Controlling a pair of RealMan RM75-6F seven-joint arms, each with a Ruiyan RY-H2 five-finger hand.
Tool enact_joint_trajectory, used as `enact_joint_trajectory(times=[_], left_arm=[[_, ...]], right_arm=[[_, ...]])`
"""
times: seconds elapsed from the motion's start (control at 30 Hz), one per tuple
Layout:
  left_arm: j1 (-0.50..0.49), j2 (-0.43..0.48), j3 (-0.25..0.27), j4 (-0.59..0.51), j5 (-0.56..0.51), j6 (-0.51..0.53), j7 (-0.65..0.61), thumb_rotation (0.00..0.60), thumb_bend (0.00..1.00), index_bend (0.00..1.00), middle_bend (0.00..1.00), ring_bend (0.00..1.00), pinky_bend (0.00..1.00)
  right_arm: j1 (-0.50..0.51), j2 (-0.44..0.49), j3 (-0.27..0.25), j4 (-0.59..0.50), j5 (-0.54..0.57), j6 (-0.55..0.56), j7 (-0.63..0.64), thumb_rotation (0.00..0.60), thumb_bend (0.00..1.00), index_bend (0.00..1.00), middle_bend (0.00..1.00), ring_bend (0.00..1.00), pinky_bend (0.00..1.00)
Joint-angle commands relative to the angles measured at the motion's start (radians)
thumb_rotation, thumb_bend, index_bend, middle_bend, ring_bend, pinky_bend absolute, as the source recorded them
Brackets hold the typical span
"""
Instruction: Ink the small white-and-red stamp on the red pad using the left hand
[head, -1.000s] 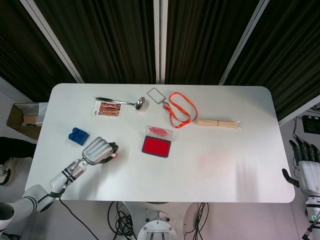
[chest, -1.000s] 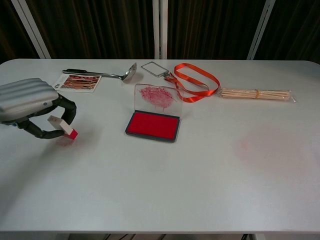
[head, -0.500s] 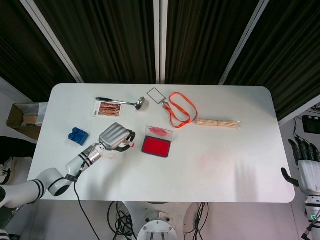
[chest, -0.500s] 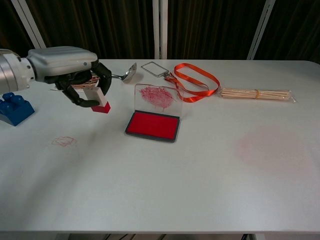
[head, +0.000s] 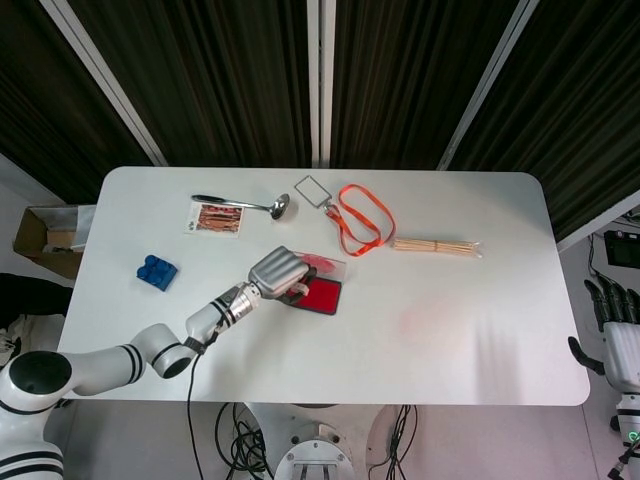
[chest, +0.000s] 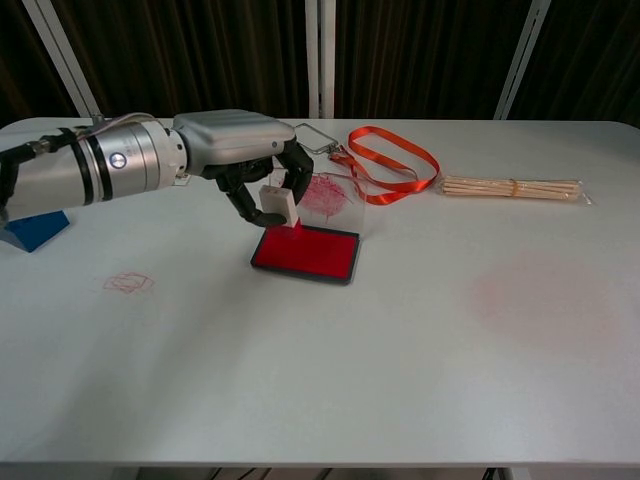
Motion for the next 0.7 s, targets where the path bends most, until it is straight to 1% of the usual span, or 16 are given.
enact_joint_trajectory(times=[0.03, 0.43, 0.7], left_arm=[[-0.015, -0.030, 0.002, 0.033, -0.005, -0.012, -0.006, 0.600, 0.40, 0.59, 0.57, 0.88, 0.97], [-0.044, -0.134, 0.003, 0.155, -0.022, -0.022, -0.015, 0.600, 0.41, 0.59, 0.57, 0.88, 0.97], [-0.050, -0.158, 0.013, 0.196, -0.025, -0.032, -0.033, 0.600, 0.41, 0.59, 0.57, 0.88, 0.97]], right_arm=[[0.000, 0.000, 0.000, 0.001, 0.001, 0.000, 0.002, 0.600, 0.22, 0.00, 0.00, 0.00, 0.00], [-0.001, -0.001, 0.006, 0.014, 0.018, -0.009, 0.017, 0.600, 0.23, 0.00, 0.00, 0.00, 0.00], [-0.003, 0.002, 0.007, 0.023, 0.018, -0.009, 0.031, 0.600, 0.23, 0.00, 0.00, 0.00, 0.00]])
